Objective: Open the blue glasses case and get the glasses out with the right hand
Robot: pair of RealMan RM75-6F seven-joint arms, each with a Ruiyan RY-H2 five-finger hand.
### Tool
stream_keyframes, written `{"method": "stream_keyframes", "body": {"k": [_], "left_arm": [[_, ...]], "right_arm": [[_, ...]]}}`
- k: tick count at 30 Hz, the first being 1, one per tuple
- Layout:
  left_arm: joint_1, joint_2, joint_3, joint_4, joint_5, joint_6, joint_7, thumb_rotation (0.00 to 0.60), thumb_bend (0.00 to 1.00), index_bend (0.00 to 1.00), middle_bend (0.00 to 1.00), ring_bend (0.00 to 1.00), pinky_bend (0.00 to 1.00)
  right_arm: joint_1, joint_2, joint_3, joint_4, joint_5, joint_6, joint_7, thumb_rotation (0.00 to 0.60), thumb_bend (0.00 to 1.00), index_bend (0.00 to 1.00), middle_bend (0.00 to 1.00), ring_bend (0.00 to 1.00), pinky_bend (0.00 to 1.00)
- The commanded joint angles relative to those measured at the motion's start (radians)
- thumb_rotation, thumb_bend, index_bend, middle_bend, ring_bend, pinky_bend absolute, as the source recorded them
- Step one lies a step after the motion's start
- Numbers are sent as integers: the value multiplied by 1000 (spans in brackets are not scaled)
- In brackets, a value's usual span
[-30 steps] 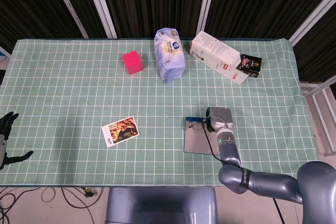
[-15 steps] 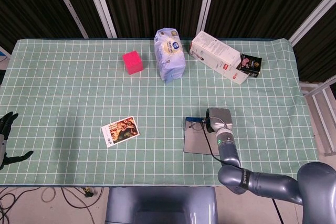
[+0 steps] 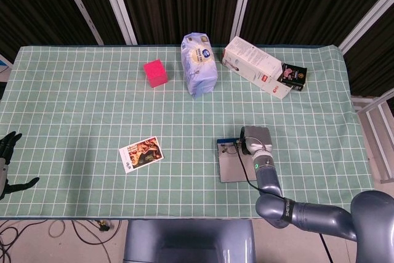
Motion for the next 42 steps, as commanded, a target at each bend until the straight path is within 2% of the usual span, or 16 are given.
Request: {"method": "stream_keyframes", "body": {"k": [1, 10, 18, 30, 42], "left_arm": [[0, 0, 0, 0, 0, 0, 0, 600, 0, 0, 0, 0, 0], [0, 0, 0, -1, -1, 0, -1, 600, 0, 0, 0, 0, 0], [0, 0, 1, -3, 2, -1, -1, 600, 0, 0, 0, 0, 0], [1, 0, 1, -2, 8, 3, -7, 600, 0, 0, 0, 0, 0], [0, -1, 1, -2, 9, 4, -7, 600, 0, 0, 0, 0, 0]], "right_arm": [[0, 2, 1, -3, 3, 0, -5, 600, 617, 457, 934, 1000, 1000], [-4, 1, 19, -13, -30, 12, 19, 600, 614, 457, 934, 1000, 1000], [-25, -54, 51, 18, -117, 55, 119, 600, 610, 457, 934, 1000, 1000], [-81, -225, 28, 169, -367, 152, 296, 600, 605, 457, 934, 1000, 999], [-111, -324, 66, 290, -466, 187, 343, 600, 604, 459, 934, 1000, 999]]}}
